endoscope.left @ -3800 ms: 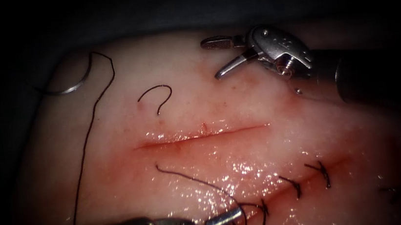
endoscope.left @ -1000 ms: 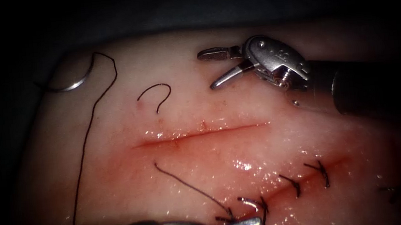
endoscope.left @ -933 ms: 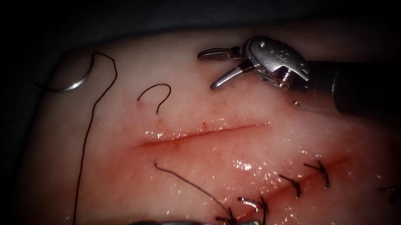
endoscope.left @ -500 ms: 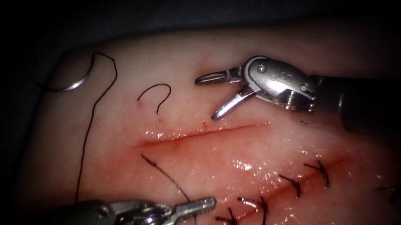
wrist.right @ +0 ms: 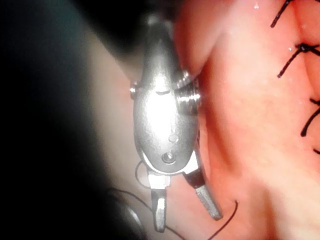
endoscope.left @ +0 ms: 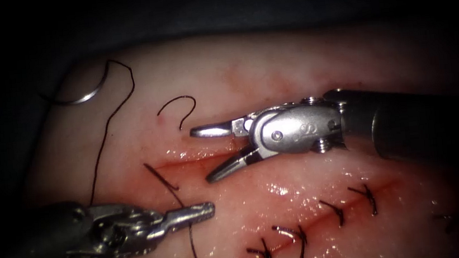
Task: Wound Closure
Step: Use the left tool to grab the suture so the right tool can grab a longer suture.
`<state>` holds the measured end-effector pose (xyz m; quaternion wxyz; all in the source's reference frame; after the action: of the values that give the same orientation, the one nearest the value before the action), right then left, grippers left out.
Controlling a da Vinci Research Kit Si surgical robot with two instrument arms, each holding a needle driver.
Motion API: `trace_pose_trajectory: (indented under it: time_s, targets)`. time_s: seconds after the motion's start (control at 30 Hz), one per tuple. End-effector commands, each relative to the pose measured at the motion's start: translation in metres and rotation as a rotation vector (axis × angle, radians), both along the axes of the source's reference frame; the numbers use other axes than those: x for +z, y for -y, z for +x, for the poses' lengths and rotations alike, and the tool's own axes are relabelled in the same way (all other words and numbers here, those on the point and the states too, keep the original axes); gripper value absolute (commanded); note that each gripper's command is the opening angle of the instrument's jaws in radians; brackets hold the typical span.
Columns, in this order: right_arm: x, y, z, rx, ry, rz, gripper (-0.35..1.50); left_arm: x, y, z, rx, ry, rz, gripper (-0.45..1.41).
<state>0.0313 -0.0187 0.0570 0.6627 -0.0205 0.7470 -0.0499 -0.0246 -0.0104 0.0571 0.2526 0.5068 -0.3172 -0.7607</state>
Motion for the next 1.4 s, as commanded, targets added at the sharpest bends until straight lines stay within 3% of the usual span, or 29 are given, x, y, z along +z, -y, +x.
trace_pose_trajectory:
  time_s: [0.03,0.3,0.6,0.87,0.93,1.0,1.03,1.07,1.1,1.4]
  targets:
    - [0.0,-0.0002,0.0019,-0.004,-0.012,-0.016,1.05,0.0003,-0.0006,-0.0006,-0.005,0.001,0.006,-0.45]
    - [-0.0005,0.0009,0.0042,-0.009,-0.047,-0.098,1.13,0.0003,-0.0006,-0.0005,-0.016,-0.005,0.023,-0.45]
    - [-0.0028,0.0004,0.0062,-0.012,-0.07,-0.119,1.11,0.0006,-0.0003,-0.0005,-0.021,-0.01,0.044,-0.45]
    - [-0.0028,0.0016,0.008,-0.028,-0.094,-0.138,1.06,0.0007,-0.0002,-0.0005,-0.026,-0.009,0.067,-0.45]
    - [-0.0027,0.0016,0.0082,-0.026,-0.092,-0.139,0.86,0.0008,-0.0001,-0.0004,-0.024,-0.012,0.066,-0.45]
    - [-0.0026,0.0014,0.0081,-0.029,-0.098,-0.138,0.34,0.0008,0.0001,-0.0004,-0.022,-0.015,0.065,-0.45]
    - [-0.0026,0.0014,0.0081,-0.029,-0.098,-0.137,0.27,0.0008,0.0003,-0.0004,-0.024,-0.015,0.069,-0.45]
    - [-0.0025,0.0013,0.0081,-0.029,-0.098,-0.137,0.31,0.0008,0.0004,-0.0004,-0.022,-0.017,0.069,-0.45]
    - [-0.0024,0.0012,0.0081,-0.026,-0.102,-0.154,0.54,0.0007,0.0006,-0.0002,-0.025,-0.023,0.067,-0.45]
    - [-0.0023,0.0015,0.0089,-0.058,-0.114,-0.166,0.54,0.0004,0.0006,-0.0001,-0.029,-0.026,0.073,-0.45]
